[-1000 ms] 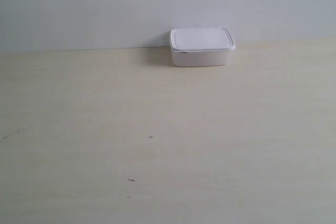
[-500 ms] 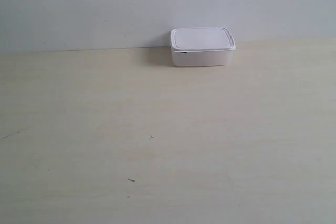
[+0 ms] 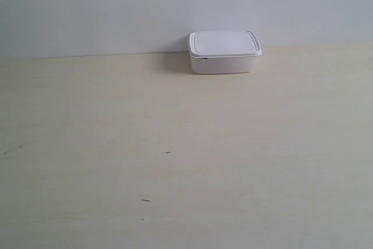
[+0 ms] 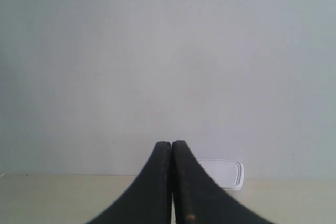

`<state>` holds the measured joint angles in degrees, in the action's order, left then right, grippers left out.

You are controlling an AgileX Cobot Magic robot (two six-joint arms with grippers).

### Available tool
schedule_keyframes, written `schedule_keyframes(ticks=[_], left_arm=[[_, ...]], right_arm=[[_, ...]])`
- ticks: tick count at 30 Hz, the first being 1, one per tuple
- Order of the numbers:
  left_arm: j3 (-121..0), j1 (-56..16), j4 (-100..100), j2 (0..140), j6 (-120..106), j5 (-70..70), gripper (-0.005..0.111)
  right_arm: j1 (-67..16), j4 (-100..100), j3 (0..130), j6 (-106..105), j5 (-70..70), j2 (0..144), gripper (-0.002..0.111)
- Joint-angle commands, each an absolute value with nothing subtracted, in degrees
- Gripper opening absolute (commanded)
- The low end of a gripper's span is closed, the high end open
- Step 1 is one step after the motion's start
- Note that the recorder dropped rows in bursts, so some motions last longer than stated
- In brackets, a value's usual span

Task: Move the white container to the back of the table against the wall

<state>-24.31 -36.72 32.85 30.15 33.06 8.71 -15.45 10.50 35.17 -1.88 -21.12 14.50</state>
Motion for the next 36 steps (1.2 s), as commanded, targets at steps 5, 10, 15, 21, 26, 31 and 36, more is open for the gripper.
schedule_keyframes(ticks=[5,10,15,21,26,31,36], left_arm=[[-24.3,-37.3,33.0,30.6,33.2,9.0,0.000],[-24.3,-37.3,33.0,30.6,33.2,9.0,0.000],[-24.3,-37.3,33.0,30.6,33.2,9.0,0.000],[-24.2,-37.3,33.0,30.6,33.2,9.0,0.000],[-21.8,-37.3,33.0,28.9,33.2,9.0,0.000],[-15.8,-37.1,32.5,26.2,33.2,9.0,0.000],[-9.5,-34.9,32.5,21.7,33.2,8.6,0.000]], right_arm=[[-15.3,10.5,34.9,-1.9,-20.4,14.7,0.000],[-15.3,10.5,34.9,-1.9,-20.4,14.7,0.000],[-15.3,10.5,34.9,-1.9,-20.4,14.7,0.000],[-15.3,10.6,34.9,-1.9,-20.4,14.7,0.000],[-15.3,11.7,34.9,-1.9,-20.4,14.8,0.000],[-15.3,12.5,34.9,-1.9,-20.4,14.8,0.000],[-15.3,12.5,34.0,-1.9,-19.6,14.0,0.000]])
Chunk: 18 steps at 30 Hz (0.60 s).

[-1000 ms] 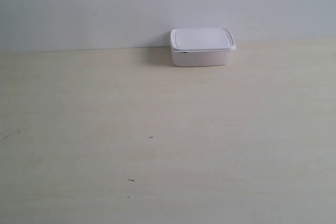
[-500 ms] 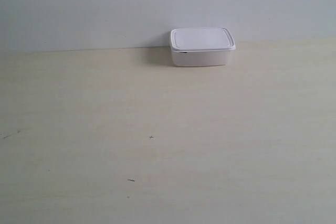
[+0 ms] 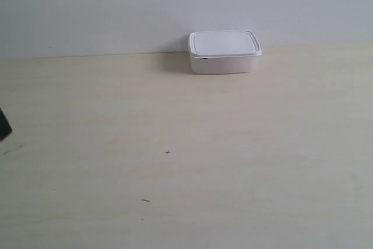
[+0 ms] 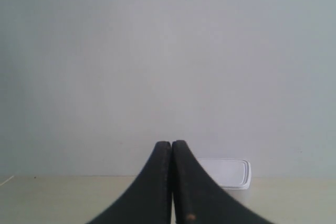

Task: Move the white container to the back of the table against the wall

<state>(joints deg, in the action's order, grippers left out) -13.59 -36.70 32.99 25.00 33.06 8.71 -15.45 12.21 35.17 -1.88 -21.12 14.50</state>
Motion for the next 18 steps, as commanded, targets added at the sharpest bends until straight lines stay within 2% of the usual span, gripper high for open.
schedule_keyframes(ticks=[1,7,13,18], left_arm=[[-8.4,-33.7,32.5,20.6,33.2,8.0,0.000],[-7.2,-25.3,25.5,16.1,33.2,1.6,0.000],[-7.2,-15.8,20.6,13.7,33.2,4.0,0.000],[-6.7,-12.0,12.2,11.1,33.2,4.0,0.000]], right_arm=[[-15.2,12.5,33.4,-1.9,-19.6,13.5,0.000],[-12.1,12.5,26.2,-1.9,-19.6,9.2,0.000],[-7.7,13.0,18.6,-1.9,-19.6,3.7,0.000],[-4.2,14.0,15.4,-1.9,-19.6,0.0,0.000]])
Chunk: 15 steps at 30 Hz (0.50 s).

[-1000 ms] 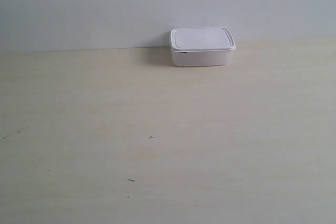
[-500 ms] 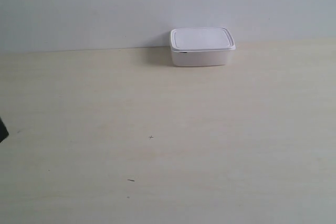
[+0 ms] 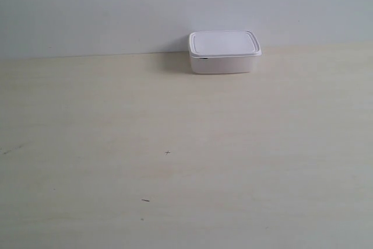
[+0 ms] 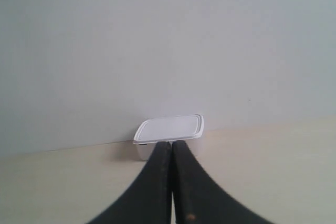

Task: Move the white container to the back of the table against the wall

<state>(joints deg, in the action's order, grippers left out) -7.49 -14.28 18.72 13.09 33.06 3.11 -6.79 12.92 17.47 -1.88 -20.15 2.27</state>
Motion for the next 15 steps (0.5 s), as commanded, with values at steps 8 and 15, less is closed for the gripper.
schedule_keyframes(ticks=[8,15], left_arm=[[-0.2,-10.0,12.0,3.9,33.2,4.1,0.000],[0.0,-9.1,12.2,0.5,33.2,3.5,0.000]], right_arm=[[1.2,16.0,15.0,-1.9,-19.9,0.0,0.000],[3.0,16.0,14.2,-1.9,-19.2,0.0,0.000]])
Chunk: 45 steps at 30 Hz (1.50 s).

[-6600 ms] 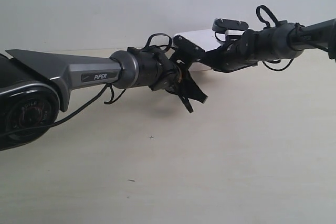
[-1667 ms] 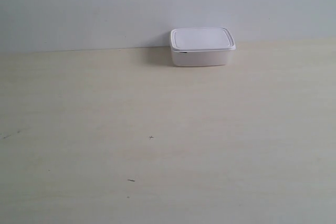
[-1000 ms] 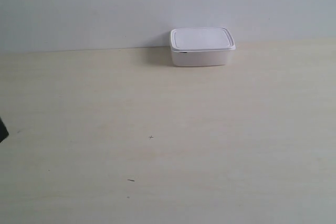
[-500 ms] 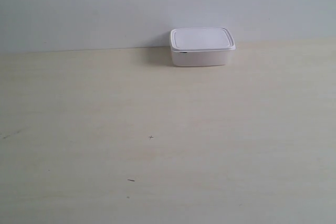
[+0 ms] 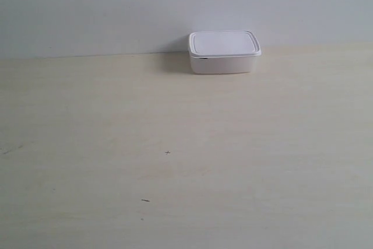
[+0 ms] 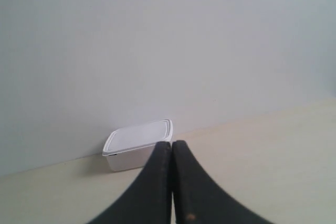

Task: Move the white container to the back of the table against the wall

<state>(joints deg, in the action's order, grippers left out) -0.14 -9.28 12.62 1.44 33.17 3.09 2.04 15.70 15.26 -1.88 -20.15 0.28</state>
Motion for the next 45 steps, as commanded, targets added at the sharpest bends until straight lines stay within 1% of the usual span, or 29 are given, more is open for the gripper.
schedule_keyframes(ticks=[1,6,9,13,19,23,29,34,37,45], left_arm=[[0.0,-9.1,12.2,0.5,33.2,3.5,0.000],[0.0,-9.1,12.2,0.5,33.2,3.5,0.000],[0.0,-9.1,13.5,0.5,33.2,3.5,0.000],[0.0,-9.1,20.4,0.5,33.2,3.5,0.000],[0.0,-9.1,29.1,0.5,33.2,2.8,0.000],[0.0,-9.1,29.3,0.5,33.0,1.4,0.000],[0.0,-9.1,29.3,0.5,33.0,-3.8,0.000],[0.0,-9.1,29.3,0.5,33.0,-6.9,0.000],[0.0,-9.1,29.3,0.5,33.0,-8.6,0.000],[0.0,-9.1,29.3,0.5,33.0,-15.2,0.000]], right_arm=[[3.3,16.0,13.9,-1.9,-19.2,0.0,0.000],[3.5,16.0,10.1,-1.9,-16.5,0.0,0.000],[3.5,15.3,6.9,-1.9,-12.5,0.0,0.000],[3.5,7.7,4.8,-1.9,-7.5,0.0,0.000],[3.5,5.6,2.8,-1.9,-7.8,0.0,0.000],[3.5,5.5,0.2,-1.9,-7.8,0.0,0.000],[3.5,4.8,0.0,-1.9,-8.3,0.0,0.000],[3.5,4.7,0.0,-1.9,-12.2,0.0,0.000],[3.5,4.1,0.0,-1.9,-17.9,0.0,0.000],[3.5,4.1,0.0,-1.9,-18.1,0.0,0.000]])
